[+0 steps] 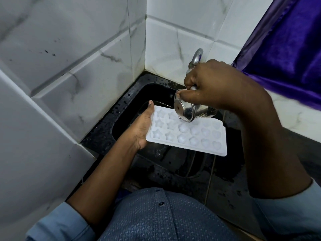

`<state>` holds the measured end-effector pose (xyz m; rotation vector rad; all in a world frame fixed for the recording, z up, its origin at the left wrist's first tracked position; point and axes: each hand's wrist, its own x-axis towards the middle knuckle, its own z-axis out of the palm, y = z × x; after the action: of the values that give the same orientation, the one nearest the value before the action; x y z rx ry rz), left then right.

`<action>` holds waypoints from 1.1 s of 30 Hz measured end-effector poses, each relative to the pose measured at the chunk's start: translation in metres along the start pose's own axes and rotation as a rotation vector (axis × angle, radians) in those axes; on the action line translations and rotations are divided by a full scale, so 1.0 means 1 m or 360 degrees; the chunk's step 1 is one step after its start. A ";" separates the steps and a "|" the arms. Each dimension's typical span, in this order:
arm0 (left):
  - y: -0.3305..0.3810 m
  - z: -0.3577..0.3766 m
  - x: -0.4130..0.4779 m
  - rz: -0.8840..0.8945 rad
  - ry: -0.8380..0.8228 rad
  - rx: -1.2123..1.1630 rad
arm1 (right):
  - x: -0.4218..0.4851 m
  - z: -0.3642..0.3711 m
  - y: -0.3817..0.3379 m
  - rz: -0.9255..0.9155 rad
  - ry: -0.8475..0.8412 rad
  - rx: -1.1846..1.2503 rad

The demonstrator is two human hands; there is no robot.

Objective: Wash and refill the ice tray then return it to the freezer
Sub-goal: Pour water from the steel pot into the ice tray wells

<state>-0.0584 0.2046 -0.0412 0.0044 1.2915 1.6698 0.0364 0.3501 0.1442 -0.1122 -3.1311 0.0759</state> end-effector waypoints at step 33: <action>0.008 -0.004 0.001 -0.0068 0.0086 0.0074 | -0.004 -0.003 0.012 0.0076 -0.0017 -0.0009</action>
<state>-0.0664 0.2028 -0.0371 -0.0404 1.3618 1.6130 0.0414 0.3617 0.1464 -0.1871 -3.1399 0.0680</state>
